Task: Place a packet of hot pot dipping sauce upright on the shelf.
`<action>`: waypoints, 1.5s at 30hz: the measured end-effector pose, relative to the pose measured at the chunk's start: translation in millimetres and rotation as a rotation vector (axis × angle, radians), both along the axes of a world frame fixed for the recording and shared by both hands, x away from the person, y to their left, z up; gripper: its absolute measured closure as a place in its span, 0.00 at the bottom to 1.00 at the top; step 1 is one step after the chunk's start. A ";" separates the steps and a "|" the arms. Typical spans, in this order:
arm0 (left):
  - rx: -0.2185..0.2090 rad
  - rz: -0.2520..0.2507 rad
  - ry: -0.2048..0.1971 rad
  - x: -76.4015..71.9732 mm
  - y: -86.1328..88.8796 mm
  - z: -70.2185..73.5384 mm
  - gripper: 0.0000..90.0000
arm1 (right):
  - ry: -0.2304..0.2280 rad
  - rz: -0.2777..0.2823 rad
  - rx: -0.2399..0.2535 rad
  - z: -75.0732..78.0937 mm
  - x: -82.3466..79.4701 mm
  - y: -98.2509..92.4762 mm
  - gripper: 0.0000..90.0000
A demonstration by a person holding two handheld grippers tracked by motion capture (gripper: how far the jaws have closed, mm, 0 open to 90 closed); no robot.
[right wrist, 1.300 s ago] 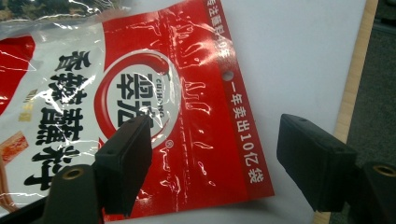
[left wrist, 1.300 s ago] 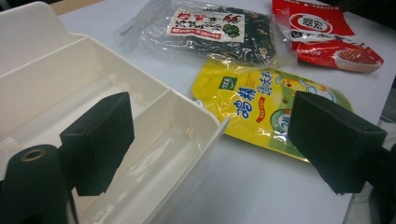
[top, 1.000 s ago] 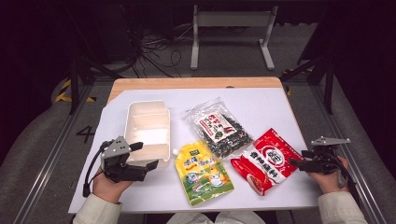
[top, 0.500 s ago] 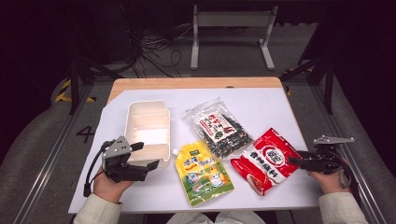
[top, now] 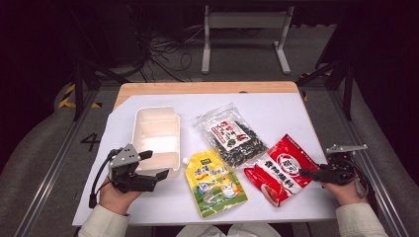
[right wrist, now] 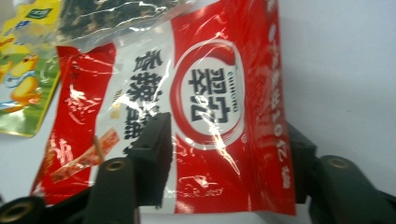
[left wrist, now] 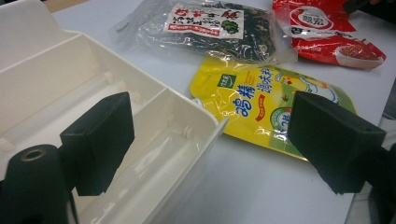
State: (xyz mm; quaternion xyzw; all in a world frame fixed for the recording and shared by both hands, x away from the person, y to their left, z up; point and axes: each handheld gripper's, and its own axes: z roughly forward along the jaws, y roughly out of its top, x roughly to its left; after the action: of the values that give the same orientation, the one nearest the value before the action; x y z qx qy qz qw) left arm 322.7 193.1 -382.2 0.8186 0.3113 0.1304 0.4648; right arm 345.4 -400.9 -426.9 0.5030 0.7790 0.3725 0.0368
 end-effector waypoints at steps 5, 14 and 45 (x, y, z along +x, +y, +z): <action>-0.001 0.000 -0.001 0.1 -0.1 -0.2 0.17 | 0.014 0.001 -0.060 -4.4 2.0 3.5 0.65; 0.002 -0.002 0.002 0.0 -2.6 -0.8 0.17 | 0.011 -0.034 -0.098 -8.6 4.3 2.4 0.83; -0.013 -0.053 0.003 -3.2 -18.3 1.3 0.17 | -0.257 0.058 -0.147 84.4 -41.5 35.3 0.98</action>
State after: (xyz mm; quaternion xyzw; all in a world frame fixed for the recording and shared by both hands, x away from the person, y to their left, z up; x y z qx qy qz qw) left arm 319.5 174.8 -381.0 0.8237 0.2911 0.1147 0.4729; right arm 303.8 -365.6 -342.5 0.4244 0.8072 0.3767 0.1625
